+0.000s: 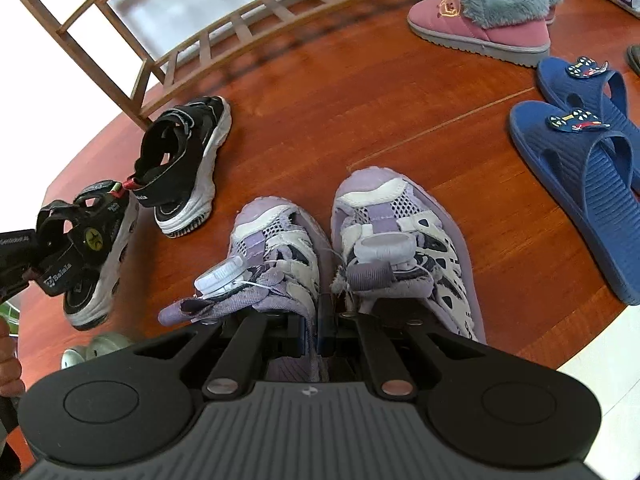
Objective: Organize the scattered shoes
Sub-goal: 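Set the sandal beside its mate with the left tool while the right tool sets the sneaker beside its mate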
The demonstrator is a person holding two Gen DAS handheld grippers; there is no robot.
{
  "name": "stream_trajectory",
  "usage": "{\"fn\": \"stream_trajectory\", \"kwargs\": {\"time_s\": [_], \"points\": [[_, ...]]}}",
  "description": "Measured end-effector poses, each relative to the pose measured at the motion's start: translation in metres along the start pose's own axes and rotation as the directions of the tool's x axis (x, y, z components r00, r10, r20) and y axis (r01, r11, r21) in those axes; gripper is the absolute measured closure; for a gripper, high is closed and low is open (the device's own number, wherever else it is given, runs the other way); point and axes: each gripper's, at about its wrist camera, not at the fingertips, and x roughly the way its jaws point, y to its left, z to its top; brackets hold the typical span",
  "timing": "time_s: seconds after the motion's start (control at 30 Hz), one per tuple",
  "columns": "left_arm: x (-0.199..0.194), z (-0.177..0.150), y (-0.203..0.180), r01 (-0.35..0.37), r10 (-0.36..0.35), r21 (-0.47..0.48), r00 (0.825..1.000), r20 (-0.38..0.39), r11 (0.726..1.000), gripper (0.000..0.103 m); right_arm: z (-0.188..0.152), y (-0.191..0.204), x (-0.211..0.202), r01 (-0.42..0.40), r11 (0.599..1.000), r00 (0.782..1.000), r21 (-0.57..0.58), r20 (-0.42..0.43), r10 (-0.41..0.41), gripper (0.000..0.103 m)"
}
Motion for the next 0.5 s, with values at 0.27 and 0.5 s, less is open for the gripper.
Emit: {"fn": "stream_trajectory", "kwargs": {"time_s": [0.27, 0.5], "points": [[0.015, -0.005, 0.001, -0.011, 0.011, -0.003, 0.999, -0.031, 1.000, 0.091, -0.002, 0.004, 0.006, 0.019, 0.999, 1.000, -0.042, -0.006, -0.019, 0.097], [0.026, -0.009, 0.006, -0.030, 0.030, -0.002, 0.997, -0.067, 1.000, 0.089, -0.003, 0.009, 0.006, 0.031, 0.996, 0.999, -0.088, -0.005, -0.031, 0.093]]}}
